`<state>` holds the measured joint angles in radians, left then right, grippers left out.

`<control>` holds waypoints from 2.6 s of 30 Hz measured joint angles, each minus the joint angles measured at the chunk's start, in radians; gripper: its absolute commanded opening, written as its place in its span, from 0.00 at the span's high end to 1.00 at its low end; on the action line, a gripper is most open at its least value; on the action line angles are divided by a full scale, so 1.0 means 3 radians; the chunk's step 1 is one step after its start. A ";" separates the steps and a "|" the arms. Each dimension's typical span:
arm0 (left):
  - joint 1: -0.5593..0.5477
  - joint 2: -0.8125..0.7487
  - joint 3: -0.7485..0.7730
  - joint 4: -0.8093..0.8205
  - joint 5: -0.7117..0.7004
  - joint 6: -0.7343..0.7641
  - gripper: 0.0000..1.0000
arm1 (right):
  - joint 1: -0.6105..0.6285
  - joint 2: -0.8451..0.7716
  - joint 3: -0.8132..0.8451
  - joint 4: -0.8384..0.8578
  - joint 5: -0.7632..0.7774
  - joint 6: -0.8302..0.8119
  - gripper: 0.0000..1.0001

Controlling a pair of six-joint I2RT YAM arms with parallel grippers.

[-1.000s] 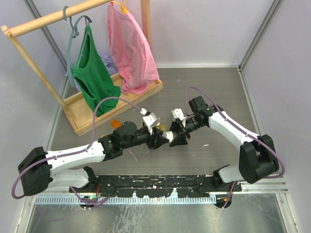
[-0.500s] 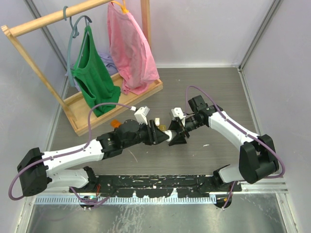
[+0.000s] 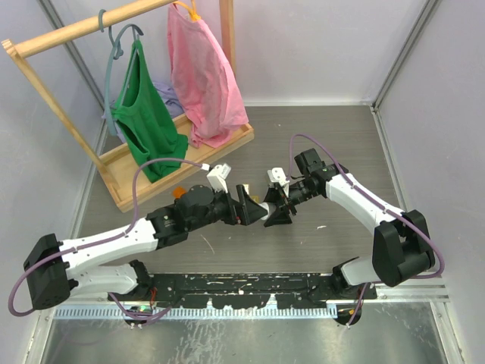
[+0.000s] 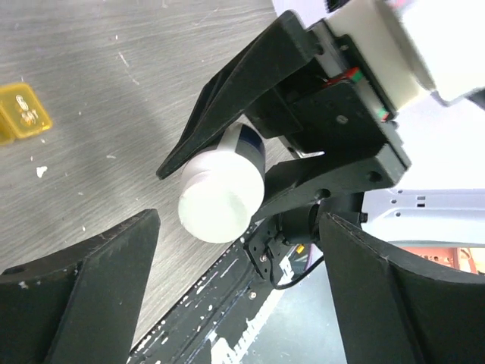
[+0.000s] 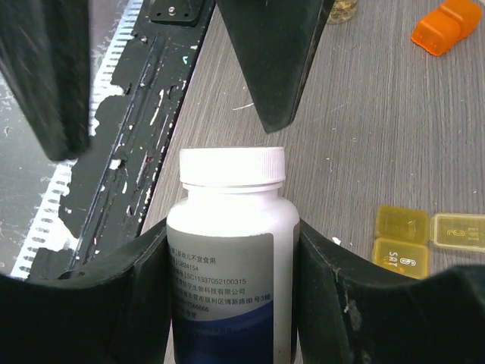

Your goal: Sort the pills into containers

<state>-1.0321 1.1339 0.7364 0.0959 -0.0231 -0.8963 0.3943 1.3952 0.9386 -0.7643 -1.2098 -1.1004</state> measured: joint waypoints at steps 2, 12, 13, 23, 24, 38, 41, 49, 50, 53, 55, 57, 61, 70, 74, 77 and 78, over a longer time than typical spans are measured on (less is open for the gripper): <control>0.0000 -0.0067 0.0000 -0.0006 0.0001 0.0076 0.04 | 0.0000 0.0000 0.0000 -0.0001 0.0005 0.0000 0.99; 0.0000 -0.0487 -0.0323 0.0247 0.0093 0.0814 0.02 | 0.0000 0.0015 0.0000 -0.0001 0.0014 -0.0001 0.99; 0.0001 -0.0507 -0.0397 0.0303 0.0106 0.0919 0.02 | 0.0000 0.0015 0.0000 -0.0003 0.0014 -0.0001 0.99; 0.0000 -0.0566 -0.0643 0.0694 0.0273 0.1980 0.02 | -0.0008 0.0015 0.0000 -0.0005 0.0014 -0.0009 0.99; 0.0001 -0.0566 -0.0647 0.0721 0.0310 0.2117 0.02 | -0.0008 0.0015 0.0000 -0.0005 0.0014 -0.0011 0.99; 0.0370 -0.0072 -0.0752 0.1372 0.1030 0.3310 0.01 | -0.0008 0.0020 0.0000 -0.0031 0.0015 -0.0046 0.99; 0.0463 0.0046 -0.0752 0.1542 0.1183 0.3283 0.07 | -0.0008 0.0020 0.0000 -0.0038 0.0015 -0.0053 0.99; 0.0484 0.0306 -0.0724 0.1808 0.1619 0.3173 0.28 | -0.0008 0.0020 0.0000 -0.0056 0.0015 -0.0066 0.99; 0.0484 0.0333 -0.0717 0.1815 0.1651 0.3157 0.29 | -0.0008 0.0020 0.0000 -0.0060 0.0015 -0.0067 0.99; 0.0491 0.0385 -0.0715 0.1836 0.1712 0.3120 0.35 | -0.0008 0.0020 0.0000 -0.0064 0.0015 -0.0074 0.99; 0.0497 0.0403 -0.0710 0.1839 0.1728 0.3114 0.36 | -0.0008 0.0020 0.0000 -0.0064 0.0015 -0.0074 0.99; 0.0501 0.0415 -0.0698 0.1839 0.1734 0.3110 0.36 | -0.0008 0.0020 0.0000 -0.0065 0.0015 -0.0075 0.99; 0.0502 0.0437 -0.0655 0.1857 0.1737 0.3098 0.36 | -0.0008 0.0020 0.0000 -0.0067 0.0015 -0.0075 0.99; 0.0502 0.0440 -0.0647 0.1893 0.1736 0.3009 0.40 | -0.0008 0.0020 0.0000 -0.0074 0.0015 -0.0076 0.99; 0.0502 0.0440 -0.0647 0.1911 0.1737 0.2955 0.47 | -0.0008 0.0020 0.0000 -0.0075 0.0015 -0.0076 0.99; 0.0502 0.0440 -0.0632 0.1912 0.1737 0.2914 0.54 | -0.0010 0.0020 0.0000 -0.0075 0.0015 -0.0076 0.99; 0.0502 0.0440 -0.0621 0.1912 0.1737 0.2879 0.58 | -0.0011 0.0020 0.0000 -0.0074 0.0015 -0.0076 0.99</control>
<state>-0.8814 1.2659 0.5503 0.6697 0.4980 -0.0326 0.3908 1.4014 0.9386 -0.7864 -1.2053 -1.1233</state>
